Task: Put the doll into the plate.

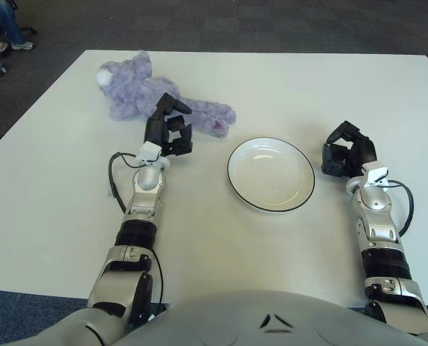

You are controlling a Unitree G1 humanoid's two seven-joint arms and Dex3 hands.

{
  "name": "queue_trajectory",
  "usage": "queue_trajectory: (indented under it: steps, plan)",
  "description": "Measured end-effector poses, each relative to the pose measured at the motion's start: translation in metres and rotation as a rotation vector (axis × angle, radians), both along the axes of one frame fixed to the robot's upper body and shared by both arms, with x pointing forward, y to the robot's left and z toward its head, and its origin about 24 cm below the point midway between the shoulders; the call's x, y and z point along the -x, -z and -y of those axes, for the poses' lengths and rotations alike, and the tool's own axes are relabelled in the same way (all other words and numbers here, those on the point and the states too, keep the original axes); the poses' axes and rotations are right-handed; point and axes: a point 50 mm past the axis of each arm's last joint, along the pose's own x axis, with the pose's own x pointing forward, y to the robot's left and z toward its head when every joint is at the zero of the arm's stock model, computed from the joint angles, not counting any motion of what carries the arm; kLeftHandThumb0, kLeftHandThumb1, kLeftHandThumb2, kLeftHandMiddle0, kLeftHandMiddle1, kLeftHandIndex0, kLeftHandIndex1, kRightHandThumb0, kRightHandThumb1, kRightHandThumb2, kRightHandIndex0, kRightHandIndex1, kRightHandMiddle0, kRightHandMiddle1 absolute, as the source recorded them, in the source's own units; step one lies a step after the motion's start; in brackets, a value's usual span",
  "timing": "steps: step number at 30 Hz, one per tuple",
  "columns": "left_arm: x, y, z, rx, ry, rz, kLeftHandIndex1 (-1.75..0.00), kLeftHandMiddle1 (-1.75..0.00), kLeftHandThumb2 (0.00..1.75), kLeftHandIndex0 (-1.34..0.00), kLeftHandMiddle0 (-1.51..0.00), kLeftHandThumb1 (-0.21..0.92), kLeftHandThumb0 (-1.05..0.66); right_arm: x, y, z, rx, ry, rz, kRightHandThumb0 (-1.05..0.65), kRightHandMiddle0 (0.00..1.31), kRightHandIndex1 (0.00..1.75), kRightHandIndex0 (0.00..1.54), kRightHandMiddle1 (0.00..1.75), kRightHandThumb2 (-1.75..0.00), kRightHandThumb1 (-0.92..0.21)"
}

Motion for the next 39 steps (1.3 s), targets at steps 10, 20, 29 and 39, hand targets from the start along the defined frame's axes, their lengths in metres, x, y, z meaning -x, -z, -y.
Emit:
queue_trajectory:
  steps: [10, 20, 29, 39]
  plan:
    - [-0.0009, 0.0014, -0.0013, 0.033, 0.011, -0.043, -1.75, -1.75, 1.06, -0.46, -1.13, 0.52, -0.42, 0.0000, -0.0003, 0.0000, 0.001, 0.000, 0.001, -0.49, 0.63, 1.75, 1.21, 1.75, -1.33, -0.30]
    - [-0.0011, 0.0036, -0.0023, 0.067, 0.018, -0.080, -1.75, -1.75, 1.05, -0.45, -1.13, 0.53, -0.41, 0.0002, -0.0002, 0.0000, 0.005, 0.002, 0.001, -0.49, 0.62, 1.75, 1.21, 1.75, -1.33, -0.30]
    - [0.0001, 0.0048, -0.0031, 0.077, 0.011, -0.107, -1.75, -1.75, 1.05, -0.45, -1.13, 0.53, -0.42, 0.0003, -0.0002, 0.0002, 0.005, 0.003, 0.000, -0.49, 0.63, 1.75, 1.21, 1.75, -1.33, -0.30]
    - [0.0004, 0.0049, -0.0042, 0.077, 0.004, -0.112, -1.75, -1.75, 1.06, -0.45, -1.15, 0.52, -0.42, 0.0003, -0.0002, 0.0001, 0.005, 0.003, -0.001, -0.49, 0.63, 1.75, 1.21, 1.75, -1.33, -0.30]
